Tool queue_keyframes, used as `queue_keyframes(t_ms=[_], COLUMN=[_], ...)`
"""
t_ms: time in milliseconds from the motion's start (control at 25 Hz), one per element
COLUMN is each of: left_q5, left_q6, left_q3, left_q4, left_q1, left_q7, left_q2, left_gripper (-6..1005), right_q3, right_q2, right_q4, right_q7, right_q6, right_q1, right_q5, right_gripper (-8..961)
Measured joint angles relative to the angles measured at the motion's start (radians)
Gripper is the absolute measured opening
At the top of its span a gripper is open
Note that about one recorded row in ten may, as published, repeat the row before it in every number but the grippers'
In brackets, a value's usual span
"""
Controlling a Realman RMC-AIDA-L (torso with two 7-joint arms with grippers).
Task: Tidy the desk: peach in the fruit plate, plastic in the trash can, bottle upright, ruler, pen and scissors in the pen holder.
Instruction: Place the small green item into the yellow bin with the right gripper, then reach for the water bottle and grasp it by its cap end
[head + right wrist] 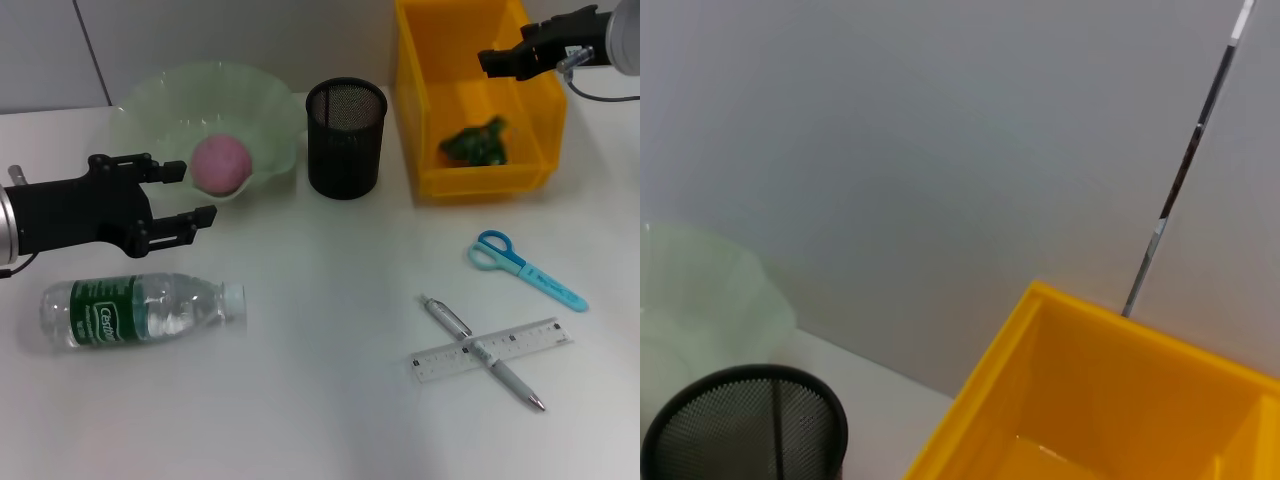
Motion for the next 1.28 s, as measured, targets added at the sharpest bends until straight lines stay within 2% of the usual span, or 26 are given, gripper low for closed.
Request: queue_keyframes(t_ms=[120,320,360,400,440,560,720,880,1000,1120,1160,1200,1240,1280], left_q5=[-0.004,-0.005,-0.004,-0.003,-0.003,-0.005,-0.007,-0.016,-0.041,-0.075,-0.085,-0.087,-0.092,-0.098], left_q6=[-0.002,0.004,0.004,0.004,0.004,0.005,0.006,0.007,0.007,0.004,0.001,0.000,-0.002,-0.008], left_q3=[-0.001,-0.004,-0.004,-0.004,-0.004,-0.005,-0.005,-0.005,-0.005,-0.005,-0.006,-0.007,-0.010,-0.018], left_q4=[0.001,0.010,0.012,0.014,0.014,0.017,0.034,0.041,0.040,0.040,0.040,0.039,0.038,0.035], left_q1=[0.002,0.004,0.004,0.005,0.005,0.015,0.028,0.038,0.048,0.062,0.066,0.067,0.068,0.070], left_q7=[-0.001,-0.031,-0.037,-0.041,-0.041,-0.044,-0.044,-0.043,-0.034,-0.024,-0.022,-0.021,-0.020,-0.019], left_q2=[0.000,0.000,0.000,0.000,0.000,0.000,-0.002,-0.006,-0.006,-0.005,-0.005,-0.005,-0.005,-0.006], left_gripper=[663,660,659,659,658,656,653,650,648,646,645,644,644,643], right_q3=[0.002,0.005,0.016,0.016,0.024,0.089,0.131,0.224,0.262,0.336,0.394,0.394,0.455,0.455], right_q2=[0.002,0.000,-0.001,-0.001,-0.002,-0.002,-0.001,0.000,-0.001,-0.002,-0.002,-0.002,-0.008,-0.008], right_q4=[-0.018,-0.076,-0.089,-0.089,-0.091,-0.056,-0.019,0.011,0.026,0.059,0.094,0.094,0.148,0.148], right_q7=[-0.001,-0.093,-0.171,-0.171,-0.215,-0.423,-0.514,-0.604,-0.633,-0.694,-0.740,-0.740,-0.780,-0.780], right_q6=[-0.002,-0.069,-0.105,-0.105,-0.124,-0.234,-0.310,-0.487,-0.556,-0.654,-0.720,-0.720,-0.790,-0.790], right_q1=[-0.007,-0.051,-0.077,-0.077,-0.088,-0.130,-0.149,-0.181,-0.195,-0.214,-0.217,-0.217,-0.211,-0.211], right_q5=[0.022,0.211,0.341,0.341,0.406,0.678,0.771,0.829,0.854,0.879,0.887,0.887,0.893,0.893], right_gripper=[565,616,616,616,616,617,617,617,616,616,616,616,616,616])
